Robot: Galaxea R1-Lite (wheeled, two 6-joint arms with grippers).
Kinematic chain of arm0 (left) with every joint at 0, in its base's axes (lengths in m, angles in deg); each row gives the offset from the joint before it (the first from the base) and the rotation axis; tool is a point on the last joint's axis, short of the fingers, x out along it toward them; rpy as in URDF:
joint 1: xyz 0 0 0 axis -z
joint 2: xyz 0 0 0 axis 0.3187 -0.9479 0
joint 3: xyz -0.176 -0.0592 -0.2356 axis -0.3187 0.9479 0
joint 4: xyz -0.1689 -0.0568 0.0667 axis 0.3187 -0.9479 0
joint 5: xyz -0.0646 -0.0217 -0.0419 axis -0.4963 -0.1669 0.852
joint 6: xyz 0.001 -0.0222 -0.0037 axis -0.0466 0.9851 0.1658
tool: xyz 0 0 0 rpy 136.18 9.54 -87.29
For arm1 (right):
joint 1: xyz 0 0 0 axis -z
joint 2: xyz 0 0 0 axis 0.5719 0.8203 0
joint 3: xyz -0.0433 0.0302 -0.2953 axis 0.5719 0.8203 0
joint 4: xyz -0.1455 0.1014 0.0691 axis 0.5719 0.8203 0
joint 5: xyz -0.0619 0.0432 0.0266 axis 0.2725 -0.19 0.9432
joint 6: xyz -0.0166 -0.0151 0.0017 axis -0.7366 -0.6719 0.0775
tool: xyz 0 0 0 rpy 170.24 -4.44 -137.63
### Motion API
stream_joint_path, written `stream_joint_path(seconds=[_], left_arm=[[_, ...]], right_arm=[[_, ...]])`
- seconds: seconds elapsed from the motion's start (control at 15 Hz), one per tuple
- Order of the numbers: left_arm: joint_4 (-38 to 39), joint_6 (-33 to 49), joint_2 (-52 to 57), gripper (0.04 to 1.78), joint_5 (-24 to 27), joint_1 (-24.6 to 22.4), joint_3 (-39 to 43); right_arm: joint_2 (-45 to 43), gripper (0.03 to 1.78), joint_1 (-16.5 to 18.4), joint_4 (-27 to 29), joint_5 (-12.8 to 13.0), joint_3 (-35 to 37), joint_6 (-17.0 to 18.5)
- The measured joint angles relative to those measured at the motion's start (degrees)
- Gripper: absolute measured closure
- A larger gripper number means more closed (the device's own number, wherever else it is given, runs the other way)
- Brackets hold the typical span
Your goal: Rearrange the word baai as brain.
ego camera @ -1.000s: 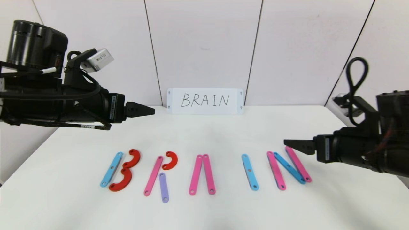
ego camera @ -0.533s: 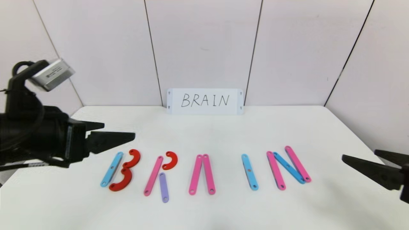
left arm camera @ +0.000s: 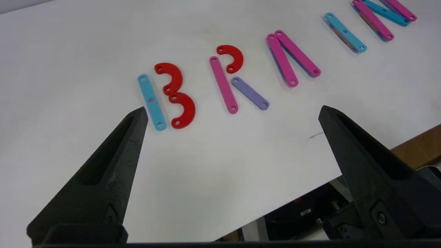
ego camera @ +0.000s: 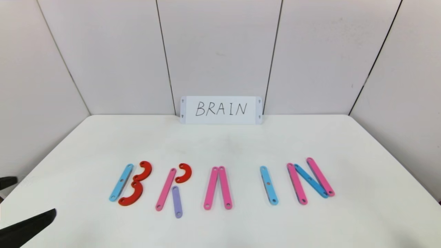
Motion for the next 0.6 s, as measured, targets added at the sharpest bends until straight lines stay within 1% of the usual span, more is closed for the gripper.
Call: stream_joint_path(seconds=[0.07,0.13,0.27,0.33,0.4,0.47,0.53,0.6], left_arm=[[-1.2,0.1,3.0,0.08,-1.0,-1.6,0.5],[-2.9,0.2,6.2,0.08,-1.6,-3.4,0.9],[-7.5,0.6,11.8,0.08,-2.0,-7.5,1.2],[-9.8,1.1,14.7,0.08,-2.1,-9.8,1.4],[-11.3,1.8,17.2,0.08,-2.2,-11.6,1.6],[-12.6,2.4,19.7,0.08,-2.2,-13.3,2.0],[-13.6,2.6,22.0,0.08,-2.2,-14.7,2.5],[-14.4,2.8,24.2,0.08,-2.3,-15.7,3.1]], right_arm=[[-2.3,0.07,2.2,0.2,1.2,0.3,-1.0],[-4.3,0.07,4.6,0.2,1.7,0.3,-2.0],[-8.2,0.07,9.5,0.2,1.9,0.4,-3.6],[-9.7,0.07,11.0,-0.3,2.4,1.0,-5.1],[-10.8,0.07,11.8,-0.9,4.1,1.6,-6.5],[-11.5,0.07,12.3,-1.5,6.5,2.3,-7.1],[-12.0,0.07,12.5,-2.0,8.2,2.4,-7.5],[-12.4,0.07,12.4,-2.0,8.6,2.4,-7.6]])
